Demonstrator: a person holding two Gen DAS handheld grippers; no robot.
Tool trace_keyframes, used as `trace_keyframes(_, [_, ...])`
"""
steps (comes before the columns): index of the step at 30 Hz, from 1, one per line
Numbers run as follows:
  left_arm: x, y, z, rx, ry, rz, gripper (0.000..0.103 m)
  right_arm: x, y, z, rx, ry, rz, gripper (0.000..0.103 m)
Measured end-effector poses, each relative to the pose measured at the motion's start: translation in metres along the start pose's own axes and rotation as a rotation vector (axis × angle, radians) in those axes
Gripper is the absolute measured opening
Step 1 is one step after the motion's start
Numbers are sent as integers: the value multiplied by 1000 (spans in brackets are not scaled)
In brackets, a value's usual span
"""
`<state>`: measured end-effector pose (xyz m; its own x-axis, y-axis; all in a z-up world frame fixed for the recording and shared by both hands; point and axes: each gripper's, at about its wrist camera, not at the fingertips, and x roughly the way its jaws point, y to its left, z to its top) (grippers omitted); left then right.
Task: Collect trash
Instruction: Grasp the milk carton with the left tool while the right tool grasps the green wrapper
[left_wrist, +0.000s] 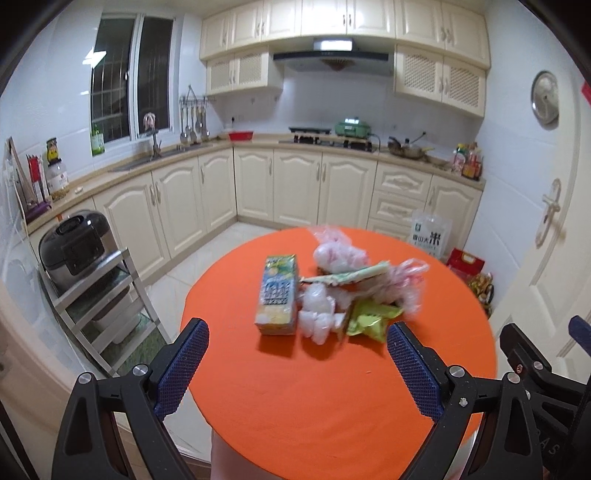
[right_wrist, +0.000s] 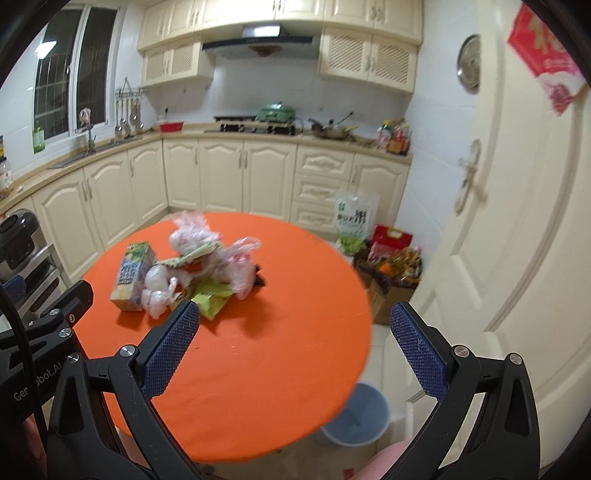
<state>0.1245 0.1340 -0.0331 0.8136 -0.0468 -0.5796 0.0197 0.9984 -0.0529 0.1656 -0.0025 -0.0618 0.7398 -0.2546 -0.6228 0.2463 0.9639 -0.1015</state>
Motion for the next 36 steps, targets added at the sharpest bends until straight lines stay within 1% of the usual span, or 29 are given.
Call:
trace_keyframes(5, [36, 25, 5, -13, 88, -5, 95, 32, 18, -2, -2, 80, 50, 103])
trace_keyframes(8, [57, 42, 8, -25, 147, -8, 95, 56, 29, -1, 8, 139, 106, 103])
trace_keyframes(14, [84, 76, 18, -75, 217, -39, 95, 114, 54, 2, 32, 266, 201, 103])
trace_keyframes(17, [100, 93, 26, -92, 222, -46, 95, 139, 62, 3, 48, 306, 208, 100])
trace_keyframes(21, [121, 108, 35, -127, 231, -70, 95, 178, 68, 1, 78, 378, 190, 98])
trace_keyframes(24, [138, 118, 40, -146, 251, -79, 95, 208, 73, -3, 95, 448, 191, 85])
trace_keyframes(25, [144, 117, 41, -151, 258, -84, 95, 215, 74, -5, 94, 464, 184, 83])
trace_keyframes(27, [151, 120, 45, -160, 273, -102, 95, 231, 76, -8, 94, 496, 172, 76])
trace_keyframes(28, [155, 120, 47, -164, 277, -110, 95, 237, 77, -10, 98, 509, 175, 72])
trace_keyframes(29, [158, 121, 49, -166, 281, -114, 95, 237, 78, -9, 91, 492, 168, 69])
trace_keyframes(30, [161, 121, 51, -168, 283, -118, 95, 236, 79, -8, 80, 477, 174, 56])
trace_keyframes(31, [164, 122, 54, -167, 286, -121, 95, 237, 81, -8, 71, 485, 199, 49])
trace_keyframes(36, [179, 114, 63, -163, 286, -146, 95, 230, 73, -10, 72, 494, 218, 46])
